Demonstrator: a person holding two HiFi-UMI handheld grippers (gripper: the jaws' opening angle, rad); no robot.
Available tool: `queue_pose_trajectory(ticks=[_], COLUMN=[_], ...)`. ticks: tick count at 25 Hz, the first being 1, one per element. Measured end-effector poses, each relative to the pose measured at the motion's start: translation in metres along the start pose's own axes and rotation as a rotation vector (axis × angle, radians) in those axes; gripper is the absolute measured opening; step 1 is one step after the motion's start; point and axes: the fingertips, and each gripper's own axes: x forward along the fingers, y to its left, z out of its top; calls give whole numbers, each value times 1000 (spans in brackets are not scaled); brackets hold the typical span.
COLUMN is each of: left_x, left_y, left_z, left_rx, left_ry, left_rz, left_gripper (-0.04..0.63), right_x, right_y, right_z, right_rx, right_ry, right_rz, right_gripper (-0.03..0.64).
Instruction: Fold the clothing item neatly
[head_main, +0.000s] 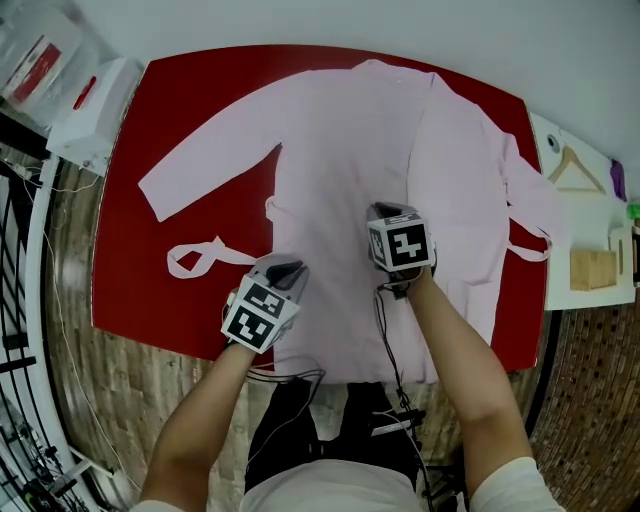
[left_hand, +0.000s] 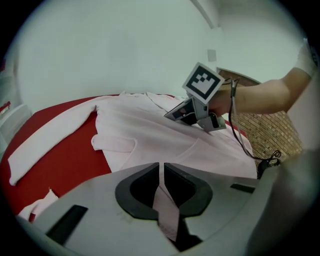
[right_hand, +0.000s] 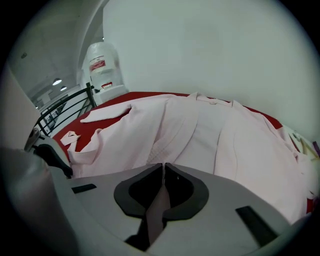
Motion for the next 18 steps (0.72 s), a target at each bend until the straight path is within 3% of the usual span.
queue_pose_trajectory(ticks=[12,18], left_x=[0,-8], left_y=[6,18], left_z=[-11,-24], left_rx=[-33,-128], left_ry=[2,26], left_rz=[-6,29], left_gripper=[9,9], right_x=[-30,-39], right_y=[-39,-42], right_z=[2,7], right_rx=[152,157], right_ry=[-93,-121], right_rz=[-11,-2], right_gripper=[23,23])
